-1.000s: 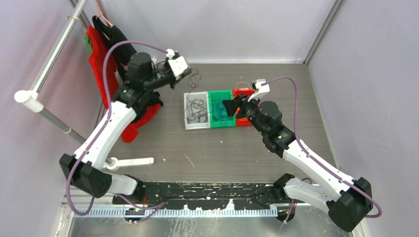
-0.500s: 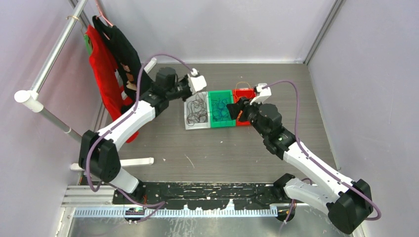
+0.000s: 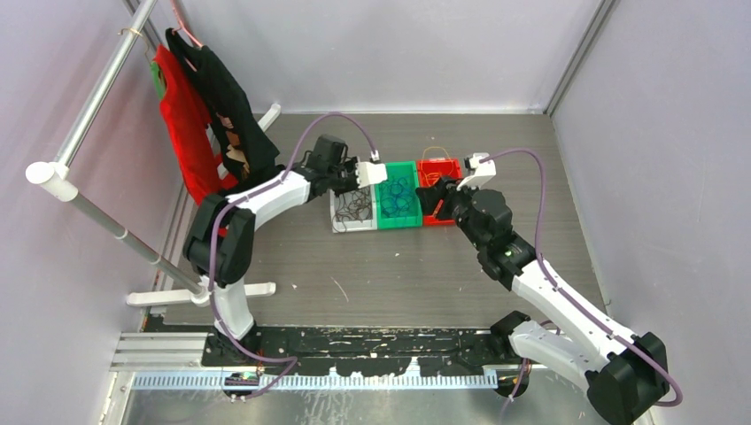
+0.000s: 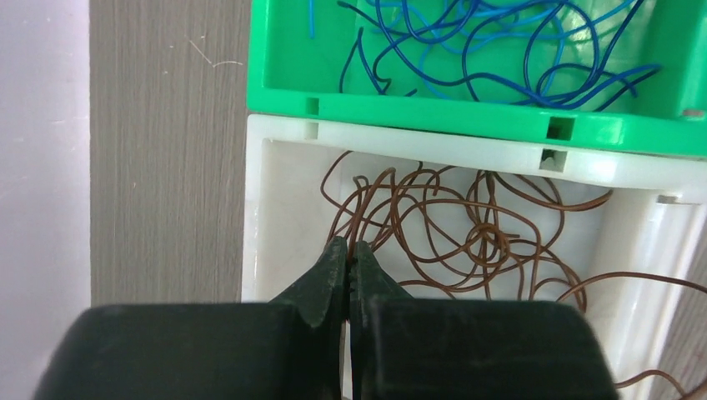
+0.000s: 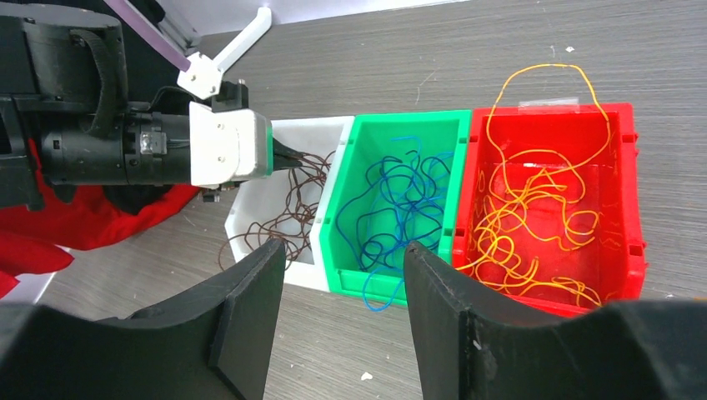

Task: Untangle the cables
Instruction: Place the cable in the bin.

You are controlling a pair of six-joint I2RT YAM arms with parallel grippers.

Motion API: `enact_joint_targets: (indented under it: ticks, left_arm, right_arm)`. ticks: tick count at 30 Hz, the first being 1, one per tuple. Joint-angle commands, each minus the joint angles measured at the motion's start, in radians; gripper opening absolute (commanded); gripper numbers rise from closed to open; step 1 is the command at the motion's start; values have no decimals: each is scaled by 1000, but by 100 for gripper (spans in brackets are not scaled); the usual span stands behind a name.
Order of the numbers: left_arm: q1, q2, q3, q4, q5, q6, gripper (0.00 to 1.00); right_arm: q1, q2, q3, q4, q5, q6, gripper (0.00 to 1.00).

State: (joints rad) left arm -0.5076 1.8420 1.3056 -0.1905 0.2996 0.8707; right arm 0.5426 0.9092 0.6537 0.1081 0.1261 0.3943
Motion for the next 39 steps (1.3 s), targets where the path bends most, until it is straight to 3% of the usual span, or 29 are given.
enact_joint_targets:
  ticks: [1,4,9,11,18,20,22,23,24,28,34,39]
  left_arm:
    - [0,26,63,-65,-30,86,0]
    - [1,37,93,-134,-36,93,3]
    - [12,20,194,-315,-30,68,57]
    - [21,20,274,-413,-23,47,71]
    - [67,15,615,-762,56,-74,89]
    - [74,-7,658,-860,74,-120,98]
    - [79,-34,660,-915,70,-201,100]
    - [84,-50,642,-928,63,-274,100]
    - [91,-71,610,-931,54,-333,99]
    - [167,-201,378,-848,64,-521,100]
    - [367,-524,-156,-405,94,-687,99]
    - [449,-629,-452,-67,79,-797,99]
  right_arm:
    - [-16,-20,13,24,9,-2,59]
    - [-19,-13,28,13,1,1,59]
    - [-24,-4,68,-34,-14,7,59]
    - [-24,2,85,-54,-30,9,59]
    - [-26,37,150,-151,-61,14,63]
    - [-27,43,165,-170,-49,12,68]
    - [-30,37,173,-182,9,12,82]
    - [-33,32,175,-191,54,13,97]
    - [-36,29,177,-203,108,20,100]
    - [-97,28,170,-256,333,69,100]
    - [-253,-60,47,-249,573,150,100]
    - [-407,-63,-115,-114,701,98,100]
